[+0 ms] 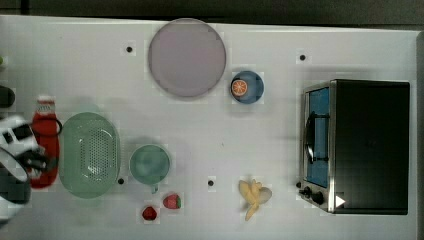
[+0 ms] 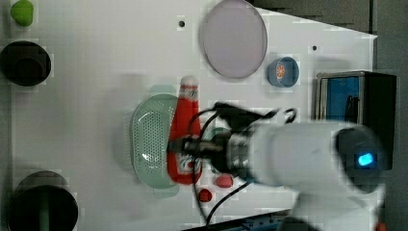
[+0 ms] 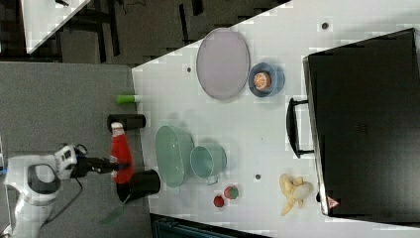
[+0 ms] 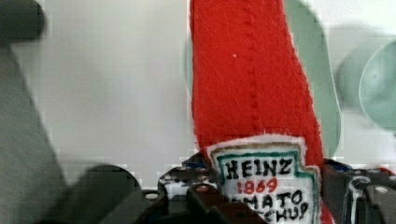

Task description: Pick ketchup from strainer and place it on the table

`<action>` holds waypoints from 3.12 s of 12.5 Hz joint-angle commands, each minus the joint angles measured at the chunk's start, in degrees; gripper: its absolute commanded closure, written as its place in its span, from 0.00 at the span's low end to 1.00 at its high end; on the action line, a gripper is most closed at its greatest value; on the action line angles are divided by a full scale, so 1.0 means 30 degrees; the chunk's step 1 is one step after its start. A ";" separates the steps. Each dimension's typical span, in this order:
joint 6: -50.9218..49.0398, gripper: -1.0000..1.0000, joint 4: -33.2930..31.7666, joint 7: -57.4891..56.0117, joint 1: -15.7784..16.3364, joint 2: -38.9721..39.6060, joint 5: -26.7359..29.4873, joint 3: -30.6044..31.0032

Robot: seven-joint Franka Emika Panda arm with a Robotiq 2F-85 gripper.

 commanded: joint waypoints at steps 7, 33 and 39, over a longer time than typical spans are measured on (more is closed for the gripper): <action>-0.2428 0.40 0.3135 -0.5335 -0.4127 0.0201 0.0199 -0.4331; 0.8270 0.16 -0.6327 -1.1158 -0.5173 0.2825 -0.1336 -1.1353; 0.6194 0.00 -0.4745 -1.0977 -0.5163 -0.0303 -0.1289 -1.0950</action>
